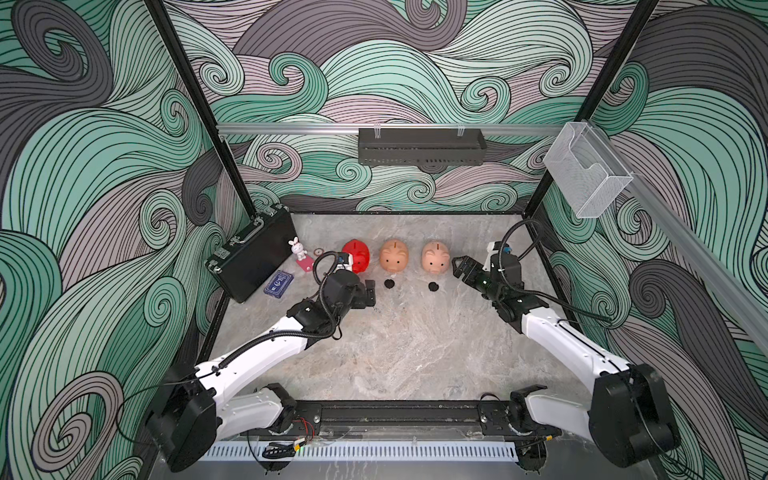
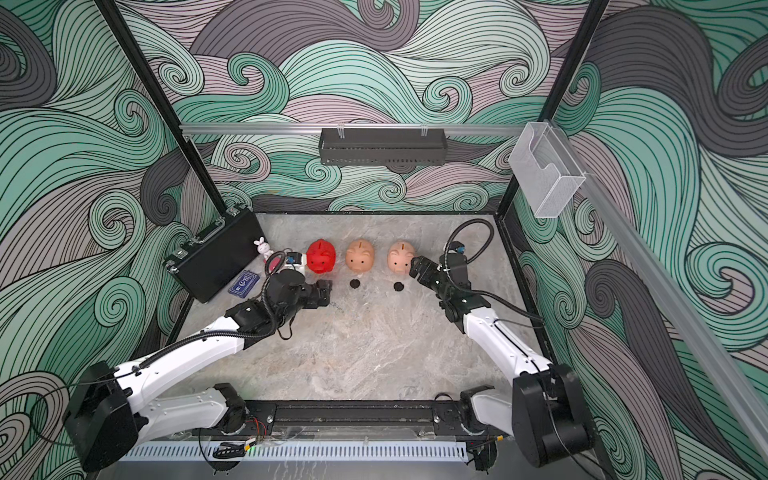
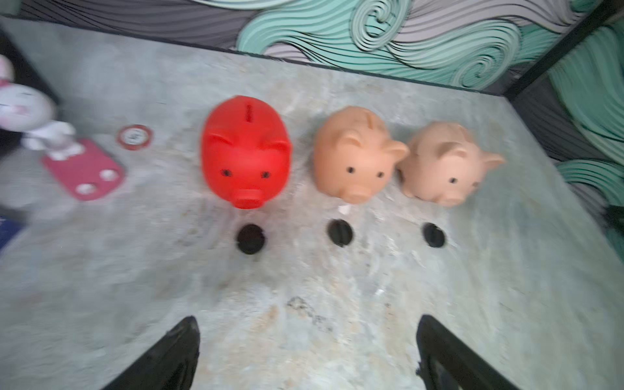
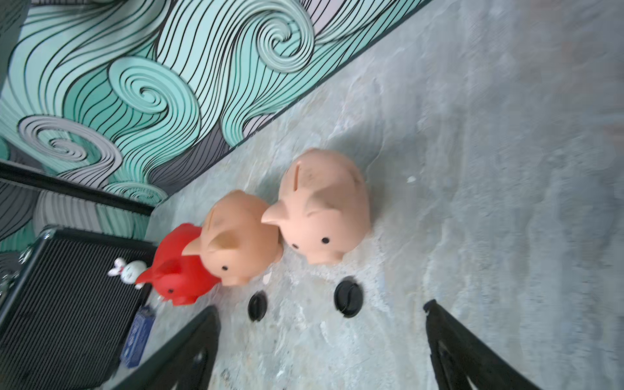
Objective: Open piggy banks
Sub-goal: Reset both arms
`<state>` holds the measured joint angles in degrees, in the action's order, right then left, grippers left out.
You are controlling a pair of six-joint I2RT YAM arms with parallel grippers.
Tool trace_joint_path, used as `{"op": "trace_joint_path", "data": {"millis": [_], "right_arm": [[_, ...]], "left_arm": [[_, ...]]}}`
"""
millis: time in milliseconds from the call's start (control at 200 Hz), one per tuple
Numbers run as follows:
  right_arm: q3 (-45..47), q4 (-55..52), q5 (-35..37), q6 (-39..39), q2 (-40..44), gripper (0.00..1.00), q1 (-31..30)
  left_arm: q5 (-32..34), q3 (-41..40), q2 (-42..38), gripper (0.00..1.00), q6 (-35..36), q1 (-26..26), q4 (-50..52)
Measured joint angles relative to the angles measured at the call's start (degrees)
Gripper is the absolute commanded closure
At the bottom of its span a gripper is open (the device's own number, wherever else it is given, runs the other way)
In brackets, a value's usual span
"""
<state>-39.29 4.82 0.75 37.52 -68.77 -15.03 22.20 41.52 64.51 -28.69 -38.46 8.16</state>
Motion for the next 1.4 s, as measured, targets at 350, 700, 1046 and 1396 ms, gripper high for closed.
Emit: {"op": "trace_joint_path", "data": {"millis": [350, 700, 1046, 1396], "right_arm": [[6.23, 4.57, 21.51, -11.43, 6.69, 0.01, 1.27], [7.23, 12.24, 27.71, -27.39, -1.64, 0.01, 2.58], [11.15, 23.26, 21.18, -35.65, -11.61, 0.01, 7.56], [11.37, 29.99, 8.57, -36.06, -17.31, 0.01, 14.36]], "left_arm": [[15.65, -10.88, -13.90, 0.01, 10.73, 11.26, -7.13], [14.16, -16.68, -9.07, 0.01, 17.22, 25.55, -14.10], [5.62, -19.50, 2.58, 0.01, 20.31, 33.29, -23.19], [-4.85, -17.62, 12.11, 0.01, 25.07, 37.00, -34.64]]}}
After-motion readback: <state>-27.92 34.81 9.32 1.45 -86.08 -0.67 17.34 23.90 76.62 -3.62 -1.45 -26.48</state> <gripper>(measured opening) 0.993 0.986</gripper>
